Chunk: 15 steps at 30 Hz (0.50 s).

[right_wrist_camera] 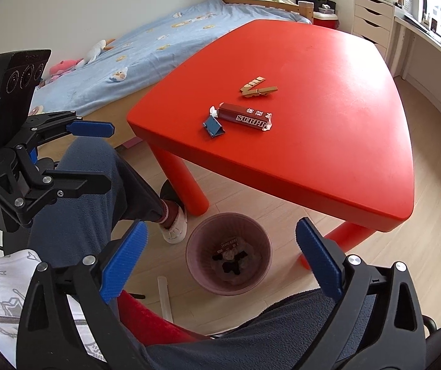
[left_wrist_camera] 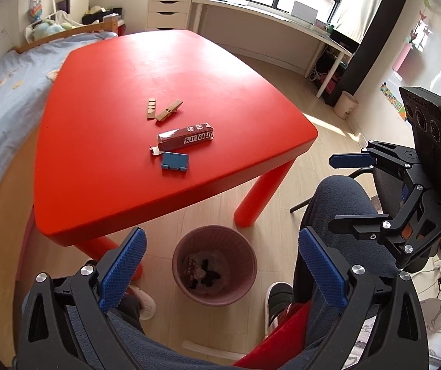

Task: Collect trash
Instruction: 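Move both open tools back over the red table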

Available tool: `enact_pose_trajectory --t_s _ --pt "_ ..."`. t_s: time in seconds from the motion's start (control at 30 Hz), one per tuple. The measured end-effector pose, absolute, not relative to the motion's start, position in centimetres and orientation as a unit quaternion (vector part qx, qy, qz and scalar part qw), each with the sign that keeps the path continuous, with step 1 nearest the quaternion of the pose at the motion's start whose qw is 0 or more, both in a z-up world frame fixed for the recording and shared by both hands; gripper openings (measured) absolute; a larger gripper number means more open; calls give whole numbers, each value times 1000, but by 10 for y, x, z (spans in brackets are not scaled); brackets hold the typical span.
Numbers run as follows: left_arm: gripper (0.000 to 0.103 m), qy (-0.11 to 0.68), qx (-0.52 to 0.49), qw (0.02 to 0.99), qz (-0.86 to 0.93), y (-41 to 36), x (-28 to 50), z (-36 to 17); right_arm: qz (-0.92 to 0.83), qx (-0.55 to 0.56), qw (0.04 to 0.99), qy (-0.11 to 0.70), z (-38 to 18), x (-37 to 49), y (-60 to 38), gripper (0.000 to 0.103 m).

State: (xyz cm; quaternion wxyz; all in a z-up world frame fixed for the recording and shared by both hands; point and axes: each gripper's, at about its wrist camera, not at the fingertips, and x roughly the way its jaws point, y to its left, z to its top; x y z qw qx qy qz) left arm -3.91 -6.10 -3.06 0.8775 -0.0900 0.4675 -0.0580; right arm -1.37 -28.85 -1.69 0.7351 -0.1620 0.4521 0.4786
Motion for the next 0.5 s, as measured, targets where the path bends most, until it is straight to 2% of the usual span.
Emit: enact_pose_trajectory --t_s 0.5 --pt "95 467 -98 877 -50 -55 -38 -30 480 -162 728 462 -22 -12 -286 97"
